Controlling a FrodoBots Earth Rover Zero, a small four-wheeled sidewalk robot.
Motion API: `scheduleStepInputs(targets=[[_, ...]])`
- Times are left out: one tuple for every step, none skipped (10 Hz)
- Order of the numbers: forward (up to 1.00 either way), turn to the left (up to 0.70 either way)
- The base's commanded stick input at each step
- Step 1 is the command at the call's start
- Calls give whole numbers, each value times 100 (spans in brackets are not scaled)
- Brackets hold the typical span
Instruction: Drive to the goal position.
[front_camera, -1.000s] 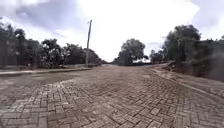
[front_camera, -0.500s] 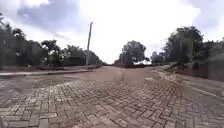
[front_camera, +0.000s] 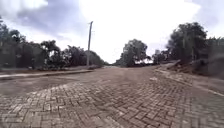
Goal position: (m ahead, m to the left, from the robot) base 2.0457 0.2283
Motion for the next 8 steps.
scheduleStepInputs(targets=[[70, 0], [70, -6], [70, -13], [70, -21], [70, -26], [70, -21], [70, -15], [70, -9]])
